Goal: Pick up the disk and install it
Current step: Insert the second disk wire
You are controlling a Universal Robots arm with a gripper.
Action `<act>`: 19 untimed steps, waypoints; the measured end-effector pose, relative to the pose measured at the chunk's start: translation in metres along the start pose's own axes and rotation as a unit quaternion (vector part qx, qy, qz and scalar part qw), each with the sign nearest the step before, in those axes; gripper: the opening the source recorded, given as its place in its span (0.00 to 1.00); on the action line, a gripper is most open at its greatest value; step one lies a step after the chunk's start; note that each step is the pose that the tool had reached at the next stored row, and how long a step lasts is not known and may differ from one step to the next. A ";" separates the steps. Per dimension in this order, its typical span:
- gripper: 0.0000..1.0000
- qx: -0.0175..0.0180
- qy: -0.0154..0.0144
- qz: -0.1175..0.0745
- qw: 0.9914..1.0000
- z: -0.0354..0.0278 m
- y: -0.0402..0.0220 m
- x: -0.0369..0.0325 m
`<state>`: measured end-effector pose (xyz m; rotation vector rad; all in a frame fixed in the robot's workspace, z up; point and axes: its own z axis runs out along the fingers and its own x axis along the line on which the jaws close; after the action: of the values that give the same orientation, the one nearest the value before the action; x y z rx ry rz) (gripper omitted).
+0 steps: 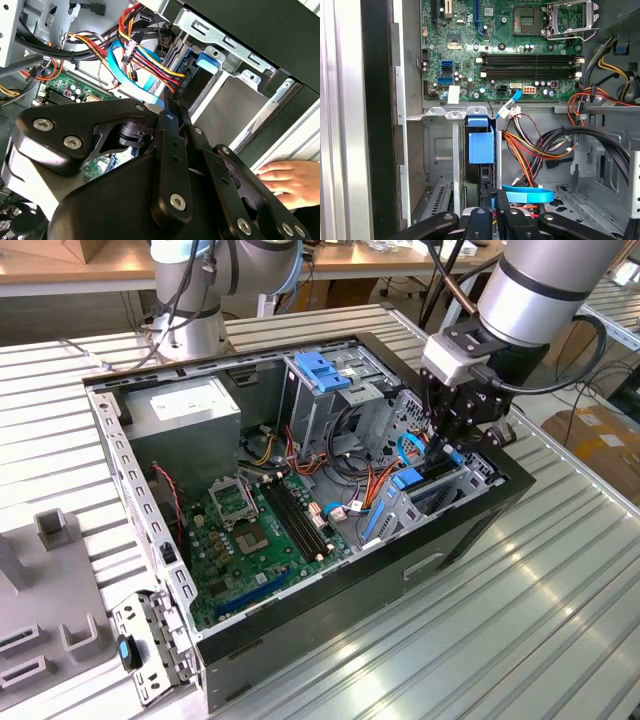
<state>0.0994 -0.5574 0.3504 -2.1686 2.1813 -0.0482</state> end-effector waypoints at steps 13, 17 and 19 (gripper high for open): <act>0.16 0.001 -0.003 0.000 1.000 0.0027 -0.0004 0.0022; 0.16 0.009 -0.002 0.000 1.000 0.0024 -0.0003 0.0022; 0.16 0.010 -0.003 0.000 1.000 0.0024 -0.0003 0.0022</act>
<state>0.0999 -0.5595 0.3479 -2.1546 2.1686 -0.0638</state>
